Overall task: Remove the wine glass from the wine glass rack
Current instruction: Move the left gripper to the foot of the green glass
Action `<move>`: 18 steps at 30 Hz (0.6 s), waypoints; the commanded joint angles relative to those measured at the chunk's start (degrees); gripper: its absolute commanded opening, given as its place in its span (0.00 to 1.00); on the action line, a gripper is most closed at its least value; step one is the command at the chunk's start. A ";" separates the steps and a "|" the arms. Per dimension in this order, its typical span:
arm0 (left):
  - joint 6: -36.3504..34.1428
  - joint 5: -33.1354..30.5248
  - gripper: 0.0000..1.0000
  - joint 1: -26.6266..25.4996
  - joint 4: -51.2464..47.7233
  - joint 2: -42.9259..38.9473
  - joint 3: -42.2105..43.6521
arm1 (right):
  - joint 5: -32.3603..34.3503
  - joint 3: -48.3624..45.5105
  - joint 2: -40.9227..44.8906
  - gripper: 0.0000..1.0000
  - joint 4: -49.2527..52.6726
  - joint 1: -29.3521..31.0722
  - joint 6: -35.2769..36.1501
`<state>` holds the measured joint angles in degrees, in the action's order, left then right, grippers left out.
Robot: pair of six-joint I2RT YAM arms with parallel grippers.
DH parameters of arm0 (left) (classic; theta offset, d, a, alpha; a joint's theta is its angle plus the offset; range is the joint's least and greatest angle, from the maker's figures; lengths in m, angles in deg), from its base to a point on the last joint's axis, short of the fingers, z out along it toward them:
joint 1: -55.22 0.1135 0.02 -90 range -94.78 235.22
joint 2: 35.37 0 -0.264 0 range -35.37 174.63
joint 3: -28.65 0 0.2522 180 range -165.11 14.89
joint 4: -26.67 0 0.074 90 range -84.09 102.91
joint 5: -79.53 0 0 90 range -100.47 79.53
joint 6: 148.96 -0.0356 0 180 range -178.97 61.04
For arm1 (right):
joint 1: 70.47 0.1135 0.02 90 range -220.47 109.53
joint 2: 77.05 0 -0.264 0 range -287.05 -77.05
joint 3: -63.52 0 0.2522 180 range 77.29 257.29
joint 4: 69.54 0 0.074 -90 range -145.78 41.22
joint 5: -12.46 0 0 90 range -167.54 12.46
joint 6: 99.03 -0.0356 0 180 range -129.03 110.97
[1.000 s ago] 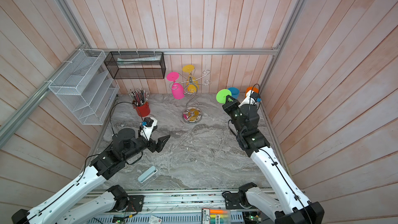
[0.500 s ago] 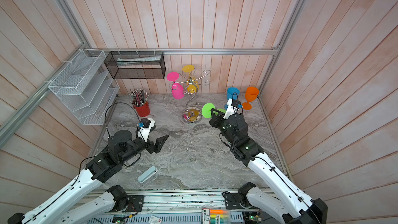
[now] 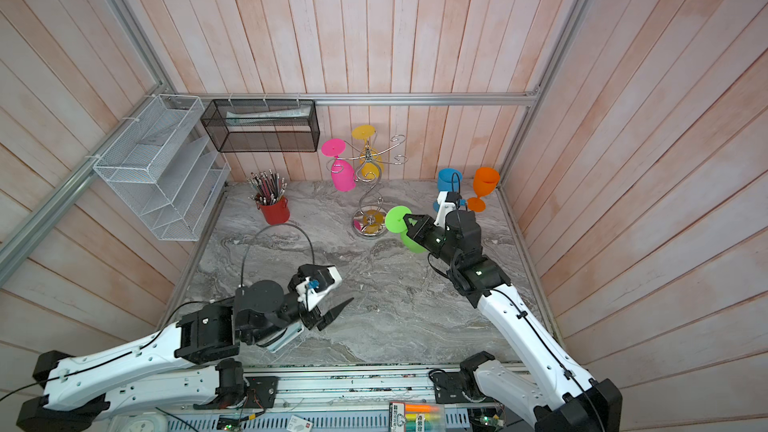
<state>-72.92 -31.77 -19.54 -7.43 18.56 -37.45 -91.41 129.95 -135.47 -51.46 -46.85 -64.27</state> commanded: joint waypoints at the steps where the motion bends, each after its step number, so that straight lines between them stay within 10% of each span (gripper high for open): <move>1: -8.96 -13.37 0.78 -4.92 -0.54 5.16 -1.43 | -8.36 0.05 0.30 0.00 -2.24 -1.37 -3.64; 18: -30.36 -8.73 0.47 -0.94 23.45 10.41 -0.71 | -15.76 -4.79 3.28 0.00 -5.38 -2.47 -6.50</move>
<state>-99.39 -43.69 -22.18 11.28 28.59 -37.60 -104.50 125.73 -132.69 -54.13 -48.99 -69.93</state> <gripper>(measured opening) 0.468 0.051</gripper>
